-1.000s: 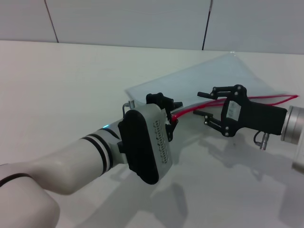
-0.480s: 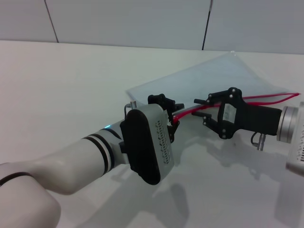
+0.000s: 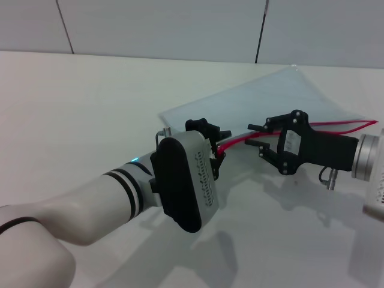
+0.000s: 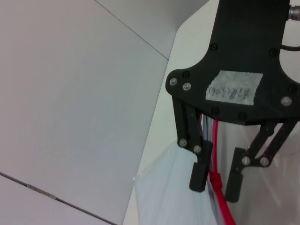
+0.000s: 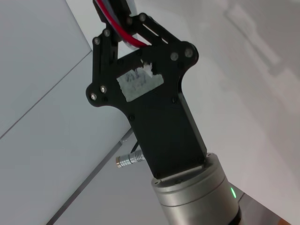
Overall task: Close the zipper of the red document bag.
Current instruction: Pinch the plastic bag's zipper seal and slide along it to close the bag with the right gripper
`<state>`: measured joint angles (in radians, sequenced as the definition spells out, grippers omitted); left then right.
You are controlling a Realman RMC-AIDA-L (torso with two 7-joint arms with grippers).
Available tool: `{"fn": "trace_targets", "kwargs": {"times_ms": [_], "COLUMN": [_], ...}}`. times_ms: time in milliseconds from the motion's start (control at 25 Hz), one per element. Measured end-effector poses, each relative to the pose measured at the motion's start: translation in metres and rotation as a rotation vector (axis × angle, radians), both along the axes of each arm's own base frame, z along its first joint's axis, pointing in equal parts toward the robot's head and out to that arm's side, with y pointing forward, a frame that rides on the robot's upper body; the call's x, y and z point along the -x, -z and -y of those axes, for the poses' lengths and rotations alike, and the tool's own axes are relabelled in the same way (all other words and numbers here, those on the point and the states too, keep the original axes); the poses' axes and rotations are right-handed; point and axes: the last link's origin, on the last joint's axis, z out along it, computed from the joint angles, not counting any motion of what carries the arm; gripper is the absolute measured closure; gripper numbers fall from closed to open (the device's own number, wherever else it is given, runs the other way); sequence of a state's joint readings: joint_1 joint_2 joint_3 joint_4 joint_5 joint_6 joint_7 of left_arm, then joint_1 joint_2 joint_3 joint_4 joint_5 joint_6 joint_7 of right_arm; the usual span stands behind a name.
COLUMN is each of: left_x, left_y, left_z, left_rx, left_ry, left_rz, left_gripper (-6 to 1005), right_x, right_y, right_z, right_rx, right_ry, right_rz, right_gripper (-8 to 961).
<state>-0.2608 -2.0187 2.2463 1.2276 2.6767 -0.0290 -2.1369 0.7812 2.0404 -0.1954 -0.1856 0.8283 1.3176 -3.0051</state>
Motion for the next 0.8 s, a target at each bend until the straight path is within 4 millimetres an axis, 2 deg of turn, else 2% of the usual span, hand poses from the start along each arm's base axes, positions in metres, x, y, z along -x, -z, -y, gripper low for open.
{"fn": "trace_targets", "kwargs": {"times_ms": [800], "left_x": [0.0017], "left_y": [-0.0006], "left_z": [-0.0009], "left_rx": [-0.003], "left_ry": [-0.005], "left_rz": [-0.002], "left_gripper": [876], "right_x": [0.0001], "right_y": [0.0008], "right_z": [0.0007], "right_rx": [0.004], "right_ry": [-0.003], "right_rz": [0.003], "right_gripper": [818]}}
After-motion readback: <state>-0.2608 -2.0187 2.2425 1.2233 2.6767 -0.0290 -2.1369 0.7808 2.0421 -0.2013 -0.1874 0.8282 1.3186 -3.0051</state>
